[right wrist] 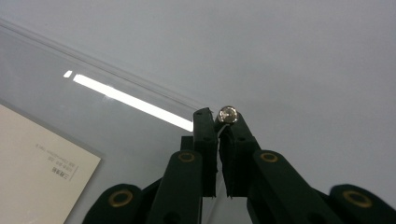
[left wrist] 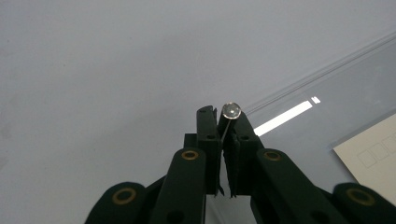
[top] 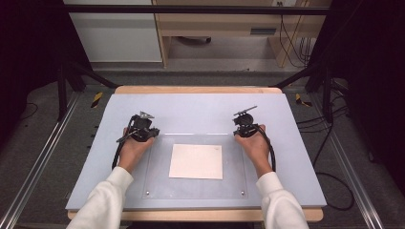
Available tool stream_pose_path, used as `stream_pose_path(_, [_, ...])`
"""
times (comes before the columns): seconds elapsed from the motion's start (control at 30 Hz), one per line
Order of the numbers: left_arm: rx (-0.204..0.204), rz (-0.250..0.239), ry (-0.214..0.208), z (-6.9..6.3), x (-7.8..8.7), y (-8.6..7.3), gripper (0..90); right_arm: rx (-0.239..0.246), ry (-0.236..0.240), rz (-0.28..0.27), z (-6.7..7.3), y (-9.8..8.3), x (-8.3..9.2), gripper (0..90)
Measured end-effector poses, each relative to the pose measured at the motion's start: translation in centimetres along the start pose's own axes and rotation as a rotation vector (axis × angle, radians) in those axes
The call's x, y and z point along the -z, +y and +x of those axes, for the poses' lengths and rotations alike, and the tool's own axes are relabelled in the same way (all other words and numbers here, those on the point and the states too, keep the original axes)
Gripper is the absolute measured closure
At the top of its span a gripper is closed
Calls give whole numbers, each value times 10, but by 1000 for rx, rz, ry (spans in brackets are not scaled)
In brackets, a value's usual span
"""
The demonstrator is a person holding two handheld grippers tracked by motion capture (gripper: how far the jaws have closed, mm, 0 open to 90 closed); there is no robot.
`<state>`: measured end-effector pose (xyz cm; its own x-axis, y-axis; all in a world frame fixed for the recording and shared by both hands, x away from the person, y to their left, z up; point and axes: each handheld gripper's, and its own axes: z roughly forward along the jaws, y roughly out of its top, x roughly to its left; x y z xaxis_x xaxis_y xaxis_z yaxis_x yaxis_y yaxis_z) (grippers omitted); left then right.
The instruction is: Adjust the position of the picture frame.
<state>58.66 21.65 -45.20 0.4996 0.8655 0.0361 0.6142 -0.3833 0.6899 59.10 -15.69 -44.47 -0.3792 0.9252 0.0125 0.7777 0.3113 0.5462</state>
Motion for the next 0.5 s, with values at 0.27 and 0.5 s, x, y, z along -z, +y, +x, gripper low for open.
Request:
stream_pose_path(0.27, [2, -6, 0, 0, -1, 1, 848, 3, -2, -8, -1, -1, 0, 856])
stream_pose_path(0.5, [-1, -5, 15, -2, -1, 0, 846, 11, -3, -35, -1, -4, 0, 853])
